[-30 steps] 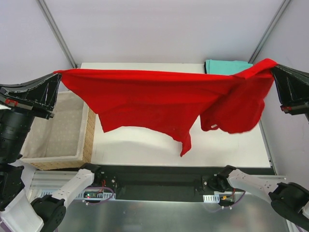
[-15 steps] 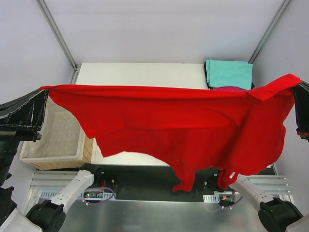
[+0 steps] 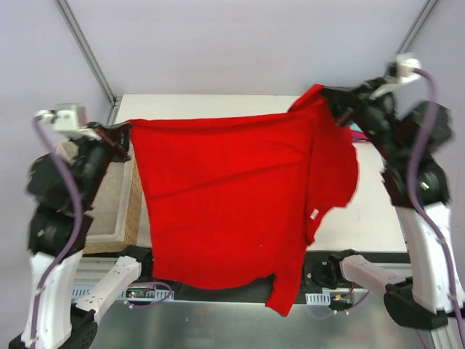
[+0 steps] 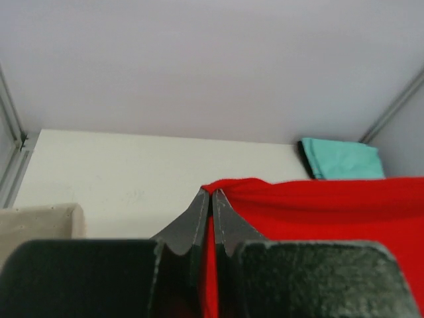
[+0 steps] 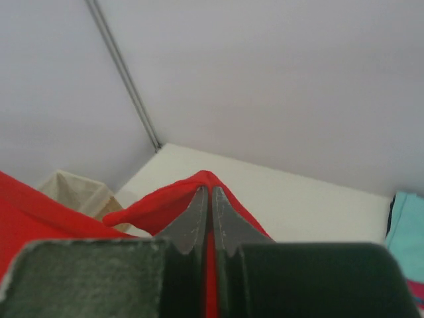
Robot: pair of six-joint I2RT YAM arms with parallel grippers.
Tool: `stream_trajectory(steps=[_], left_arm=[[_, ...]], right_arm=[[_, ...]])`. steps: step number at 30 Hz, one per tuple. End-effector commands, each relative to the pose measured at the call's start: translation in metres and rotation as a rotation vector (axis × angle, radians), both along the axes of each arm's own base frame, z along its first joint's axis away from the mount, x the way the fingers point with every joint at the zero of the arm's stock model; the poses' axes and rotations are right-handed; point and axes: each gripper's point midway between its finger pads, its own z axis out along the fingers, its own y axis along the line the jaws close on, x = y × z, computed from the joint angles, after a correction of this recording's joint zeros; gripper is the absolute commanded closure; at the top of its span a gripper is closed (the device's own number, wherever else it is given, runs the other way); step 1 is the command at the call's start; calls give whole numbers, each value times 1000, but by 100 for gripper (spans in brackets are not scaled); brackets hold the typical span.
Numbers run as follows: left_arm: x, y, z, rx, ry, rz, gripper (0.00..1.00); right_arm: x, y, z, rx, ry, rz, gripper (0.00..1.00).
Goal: Fold and stack the t-shirts
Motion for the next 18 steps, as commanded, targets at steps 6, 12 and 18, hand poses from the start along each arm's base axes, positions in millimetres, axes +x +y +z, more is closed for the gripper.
stream_trajectory(steps=[6, 12, 18], left_arm=[[118, 15, -177, 17, 285, 215, 100], [181, 50, -242, -73, 497, 307, 100], [239, 38, -257, -15, 603, 233, 17]], right_arm=[[141, 23, -162, -85, 350, -129, 99], [197, 38, -241, -149, 528, -144, 99], [226, 41, -237, -180, 532, -179, 59]])
